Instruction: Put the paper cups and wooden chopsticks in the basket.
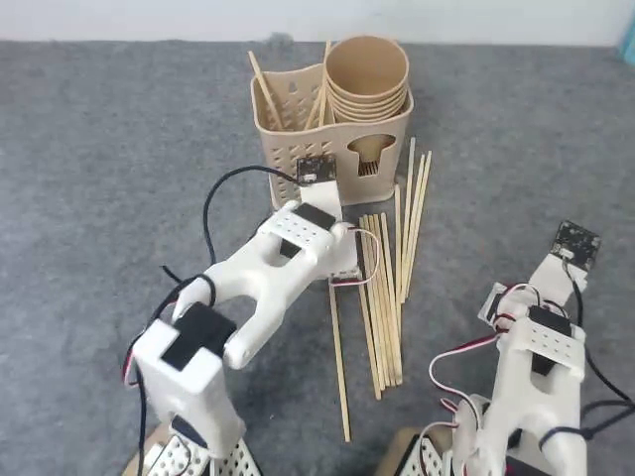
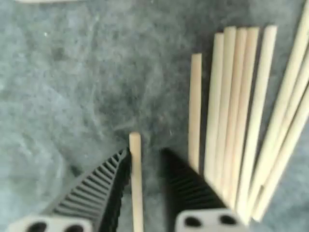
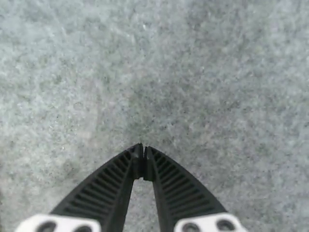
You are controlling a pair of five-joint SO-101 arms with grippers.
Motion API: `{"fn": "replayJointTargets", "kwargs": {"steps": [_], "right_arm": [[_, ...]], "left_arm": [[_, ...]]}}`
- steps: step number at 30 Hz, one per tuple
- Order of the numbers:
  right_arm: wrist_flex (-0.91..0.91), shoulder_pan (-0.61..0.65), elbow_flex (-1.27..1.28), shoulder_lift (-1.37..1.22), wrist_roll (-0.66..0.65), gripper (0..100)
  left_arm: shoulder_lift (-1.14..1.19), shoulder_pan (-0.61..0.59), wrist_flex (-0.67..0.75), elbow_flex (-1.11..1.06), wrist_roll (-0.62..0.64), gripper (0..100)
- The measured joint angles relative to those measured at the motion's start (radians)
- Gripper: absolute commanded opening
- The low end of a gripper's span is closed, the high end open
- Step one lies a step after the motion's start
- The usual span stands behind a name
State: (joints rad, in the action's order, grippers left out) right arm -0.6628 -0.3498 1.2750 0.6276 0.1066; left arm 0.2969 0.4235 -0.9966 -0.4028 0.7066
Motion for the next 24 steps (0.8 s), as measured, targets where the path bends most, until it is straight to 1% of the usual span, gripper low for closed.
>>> {"fn": "replayJointTargets", "kwargs": {"steps": [5,9,12,16,18,21,24], "right_arm": [[0.000,-0.002,0.000,0.000,0.000,0.8],[0.000,-0.002,0.000,0.000,0.000,0.8],[0.000,-0.002,0.000,0.000,0.000,0.8],[0.000,-0.002,0.000,0.000,0.000,0.8],[0.000,-0.002,0.000,0.000,0.000,0.8],[0.000,-0.002,0.000,0.000,0.000,0.8],[0.002,-0.002,0.000,0.000,0.000,0.8]], "left_arm": [[-0.006,0.037,-0.092,0.015,-0.005,1],[-0.115,0.051,-0.195,0.003,-0.021,1],[-0.264,0.031,-0.264,0.002,-0.118,1],[-0.525,-0.075,-0.308,0.000,-0.292,1],[-0.672,-0.127,-0.308,0.002,-0.356,1],[-0.865,-0.167,-0.308,0.029,-0.417,1],[-0.982,-0.199,-0.308,0.101,-0.442,1]]}}
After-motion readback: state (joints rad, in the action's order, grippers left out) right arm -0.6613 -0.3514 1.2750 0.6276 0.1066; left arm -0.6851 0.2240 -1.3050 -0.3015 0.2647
